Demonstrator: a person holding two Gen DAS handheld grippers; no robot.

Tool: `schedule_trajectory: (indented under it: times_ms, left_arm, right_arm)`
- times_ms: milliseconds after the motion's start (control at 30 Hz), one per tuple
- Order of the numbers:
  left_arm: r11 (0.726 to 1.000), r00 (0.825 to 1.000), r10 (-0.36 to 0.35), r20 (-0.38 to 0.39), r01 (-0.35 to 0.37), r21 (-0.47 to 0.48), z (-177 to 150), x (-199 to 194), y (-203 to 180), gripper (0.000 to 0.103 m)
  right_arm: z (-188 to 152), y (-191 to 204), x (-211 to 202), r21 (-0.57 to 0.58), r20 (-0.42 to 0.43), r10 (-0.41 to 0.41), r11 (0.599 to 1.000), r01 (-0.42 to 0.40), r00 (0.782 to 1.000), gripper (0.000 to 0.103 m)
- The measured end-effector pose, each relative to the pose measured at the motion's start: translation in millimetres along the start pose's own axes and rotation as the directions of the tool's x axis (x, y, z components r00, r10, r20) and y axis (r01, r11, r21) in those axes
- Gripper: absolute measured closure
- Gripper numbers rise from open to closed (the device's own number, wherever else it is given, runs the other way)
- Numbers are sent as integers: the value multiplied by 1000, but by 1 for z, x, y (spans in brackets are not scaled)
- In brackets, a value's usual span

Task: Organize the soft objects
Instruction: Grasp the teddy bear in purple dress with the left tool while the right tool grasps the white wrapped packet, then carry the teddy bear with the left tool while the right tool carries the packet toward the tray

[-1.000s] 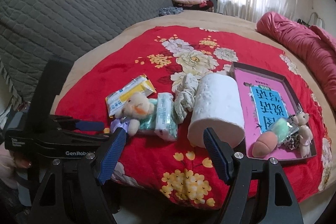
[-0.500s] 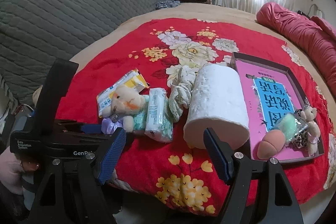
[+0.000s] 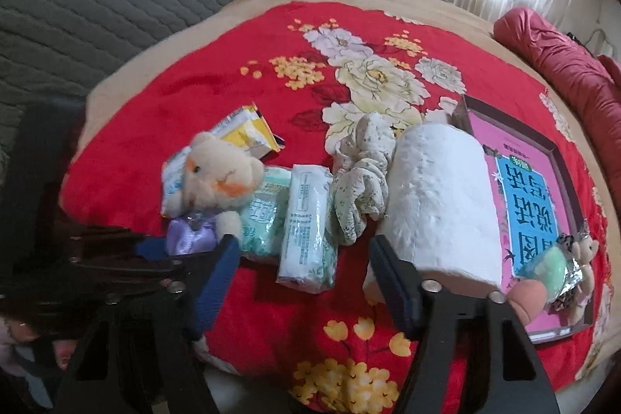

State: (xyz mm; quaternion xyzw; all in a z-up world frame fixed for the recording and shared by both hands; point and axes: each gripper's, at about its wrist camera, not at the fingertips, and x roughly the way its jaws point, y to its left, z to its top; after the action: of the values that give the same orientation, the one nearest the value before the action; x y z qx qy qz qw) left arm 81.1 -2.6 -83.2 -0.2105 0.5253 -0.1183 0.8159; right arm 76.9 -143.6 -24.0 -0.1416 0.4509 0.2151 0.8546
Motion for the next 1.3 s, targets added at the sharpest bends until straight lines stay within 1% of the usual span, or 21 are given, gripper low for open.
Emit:
schedule_trajectory:
  times_ms: [33, 100, 233, 300, 333, 367, 433, 533, 600, 733, 833, 1000, 1300]
  left_arm:
    - [1000, 1000, -7, -1, 7, 1, 0, 0, 1, 69]
    - [1000, 1000, -15, 0, 15, 1, 0, 0, 2, 69]
    - [999, 999, -36, 2, 36, -3, 1, -1, 4, 69]
    - [999, 999, -41, 4, 41, 3, 1, -2, 5, 69]
    - [999, 999, -43, 3, 43, 5, 0, -3, 6, 69]
    - [999, 999, -46, 4, 46, 4, 0, -3, 6, 69]
    - [998, 998, -58, 6, 58, 0, 1, -4, 7, 69]
    - [997, 997, -76, 13, 76, -2, 2, -7, 7, 69]
    - [997, 997, -79, 21, 79, 3, 2, -10, 7, 69]
    - [995, 994, -96, 51, 93, 42, 0, -19, -1, 69]
    - [993, 993, -95, 76, 90, 73, -2, -27, -10, 69]
    - [992, 989, -98, 113, 87, 96, -6, -39, -21, 69]
    - [992, 988, -62, 142, 44, 122, -14, -49, -41, 69]
  right_arm:
    - [1, 1, 4, -6, -10, -5, 1000, 5, 1000, 40]
    - [3, 2, 11, -19, -26, -25, 1000, 24, 999, 49]
    - [6, 3, 27, -38, -61, -64, 997, 62, 996, 56]
    - [5, 2, 35, -48, -72, -59, 997, 56, 996, 73]
    - [5, 2, 38, -49, -76, -46, 998, 42, 996, 77]
    - [4, 1, 39, -50, -74, -33, 998, 29, 997, 79]
    - [2, 1, 36, -58, -52, -32, 998, 29, 998, 80]
    - [0, -4, 27, -35, -21, -25, 999, 25, 999, 81]
    - [-1, -5, 15, -27, 18, -11, 1000, 12, 1000, 81]
    - [-3, -6, -10, -27, 99, 4, 1000, -2, 995, 81]
    - [-4, -12, -27, 5, 148, 31, 999, -32, 989, 81]
    - [-8, -18, -45, 36, 188, 43, 998, -51, 981, 81]
    - [-17, -31, -68, 69, 240, 48, 995, -66, 970, 81]
